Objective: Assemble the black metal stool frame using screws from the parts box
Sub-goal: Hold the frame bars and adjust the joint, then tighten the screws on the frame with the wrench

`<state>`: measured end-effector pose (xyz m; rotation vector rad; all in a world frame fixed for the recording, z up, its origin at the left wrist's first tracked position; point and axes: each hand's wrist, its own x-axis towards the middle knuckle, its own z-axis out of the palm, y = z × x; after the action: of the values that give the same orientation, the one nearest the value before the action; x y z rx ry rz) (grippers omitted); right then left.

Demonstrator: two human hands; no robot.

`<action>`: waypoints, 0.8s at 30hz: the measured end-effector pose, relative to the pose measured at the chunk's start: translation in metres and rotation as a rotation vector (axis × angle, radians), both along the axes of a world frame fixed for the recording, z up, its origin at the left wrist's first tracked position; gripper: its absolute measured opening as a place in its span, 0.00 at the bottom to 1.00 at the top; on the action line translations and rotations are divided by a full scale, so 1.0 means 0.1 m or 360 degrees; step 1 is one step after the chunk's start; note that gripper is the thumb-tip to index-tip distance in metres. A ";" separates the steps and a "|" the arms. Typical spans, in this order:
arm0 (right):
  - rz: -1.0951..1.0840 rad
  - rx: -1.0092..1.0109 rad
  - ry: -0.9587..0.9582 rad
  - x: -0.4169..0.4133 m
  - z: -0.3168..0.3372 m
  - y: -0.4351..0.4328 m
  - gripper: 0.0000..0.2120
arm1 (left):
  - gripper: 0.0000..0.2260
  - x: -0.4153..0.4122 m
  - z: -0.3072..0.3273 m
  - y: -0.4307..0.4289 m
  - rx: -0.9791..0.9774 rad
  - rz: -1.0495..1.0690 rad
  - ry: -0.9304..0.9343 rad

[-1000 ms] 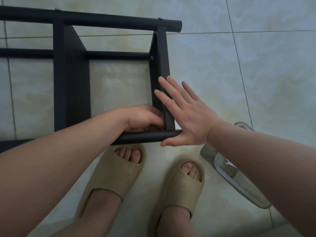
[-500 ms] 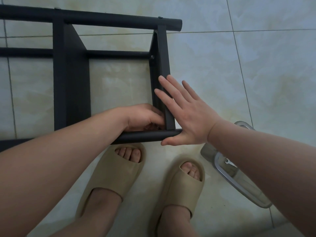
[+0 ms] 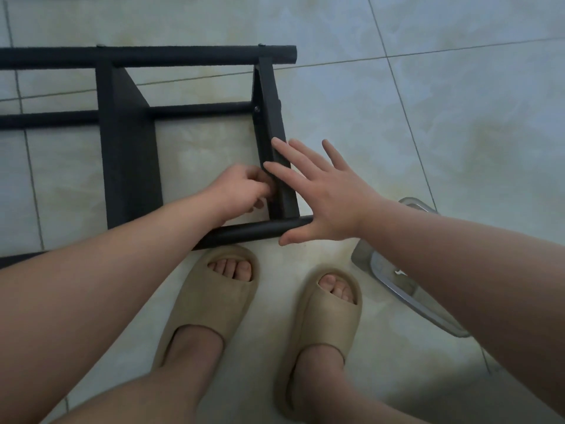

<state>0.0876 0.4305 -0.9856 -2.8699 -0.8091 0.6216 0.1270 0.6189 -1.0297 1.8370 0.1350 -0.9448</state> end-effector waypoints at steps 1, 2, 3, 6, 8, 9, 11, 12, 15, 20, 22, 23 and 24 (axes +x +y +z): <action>-0.0104 0.0005 0.0089 -0.06 0.07 -0.01 0.55 | 0.08 -0.02 0.06 0.01 0.0180 0.0062 -0.0205; -0.0214 0.0027 0.0162 -0.14 0.13 -0.04 0.54 | 0.07 -0.05 0.14 0.01 0.0286 0.0139 -0.0374; -0.0318 0.0060 0.0210 -0.23 0.21 -0.10 0.52 | 0.06 -0.09 0.24 -0.01 0.0332 0.0185 -0.0542; -0.0569 0.0086 0.0281 -0.53 0.43 -0.41 0.39 | 0.06 -0.17 0.63 -0.18 0.0243 -0.0001 -0.0977; -0.0728 0.0020 0.0295 -0.75 0.53 -0.71 0.30 | 0.05 -0.24 0.90 -0.43 0.0149 -0.0271 -0.1117; -0.0819 -0.0015 0.0300 -0.87 0.56 -0.87 0.26 | 0.04 -0.28 1.01 -0.58 0.0129 -0.0450 -0.1156; -0.1002 -0.0109 0.0330 -1.08 0.59 -1.17 0.21 | 0.03 -0.39 1.14 -0.86 0.0123 -0.0858 -0.1168; -0.1084 -0.0160 0.0359 -1.17 0.59 -1.30 0.20 | 0.03 -0.46 1.16 -0.99 0.0128 -0.1063 -0.1161; -0.1271 -0.0181 0.0394 -1.38 0.47 -1.61 0.15 | 0.07 -0.68 1.08 -1.29 0.0265 -0.1725 -0.1303; -0.1415 -0.0157 0.0534 -1.55 -0.04 -1.80 0.15 | 0.13 -0.94 0.65 -1.60 0.0493 -0.2620 -0.2074; -0.1358 -0.0209 0.0599 -1.58 -0.28 -1.83 0.15 | 0.15 -1.00 0.42 -1.67 0.0548 -0.2774 -0.1953; -0.1323 -0.0245 0.0616 -1.59 -0.39 -1.84 0.15 | 0.16 -1.01 0.33 -1.69 0.0570 -0.2809 -0.1889; -0.1313 -0.0274 0.0626 -1.60 -0.49 -1.86 0.15 | 0.16 -1.01 0.25 -1.70 0.0574 -0.2817 -0.1864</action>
<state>-0.0727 0.2450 -1.0342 -2.7023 0.4831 1.0776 0.0260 0.4489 -1.0042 2.2808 -2.4393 -0.6229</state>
